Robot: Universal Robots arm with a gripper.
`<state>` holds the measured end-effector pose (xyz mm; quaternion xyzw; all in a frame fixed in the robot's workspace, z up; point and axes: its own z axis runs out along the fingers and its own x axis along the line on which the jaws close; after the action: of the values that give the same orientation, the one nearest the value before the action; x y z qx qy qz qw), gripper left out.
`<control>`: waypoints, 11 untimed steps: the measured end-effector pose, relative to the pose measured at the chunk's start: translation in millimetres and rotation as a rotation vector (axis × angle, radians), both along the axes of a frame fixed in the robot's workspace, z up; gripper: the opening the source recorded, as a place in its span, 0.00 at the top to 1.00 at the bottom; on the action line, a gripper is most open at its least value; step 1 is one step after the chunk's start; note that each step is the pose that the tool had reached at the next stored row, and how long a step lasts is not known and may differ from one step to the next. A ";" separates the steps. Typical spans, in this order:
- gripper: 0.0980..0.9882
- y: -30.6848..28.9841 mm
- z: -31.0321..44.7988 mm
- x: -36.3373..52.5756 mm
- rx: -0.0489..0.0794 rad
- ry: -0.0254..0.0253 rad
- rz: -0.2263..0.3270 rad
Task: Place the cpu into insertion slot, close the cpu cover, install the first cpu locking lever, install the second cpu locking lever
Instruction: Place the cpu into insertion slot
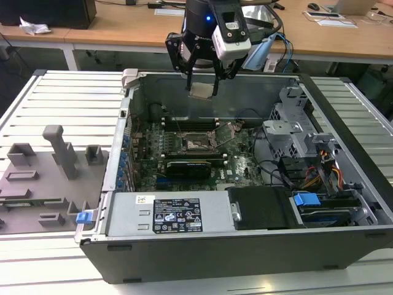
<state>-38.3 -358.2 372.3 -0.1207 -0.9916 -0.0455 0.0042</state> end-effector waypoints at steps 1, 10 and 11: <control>0.50 0.0 0.0 0.0 0.000 0.0000 -0.003; 0.50 0.0 -0.1 0.0 0.000 0.0001 -0.048; 0.50 0.0 -0.1 0.0 0.000 0.0000 -0.050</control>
<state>-38.3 -358.2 372.2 -0.1452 -0.9883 -0.0456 0.0031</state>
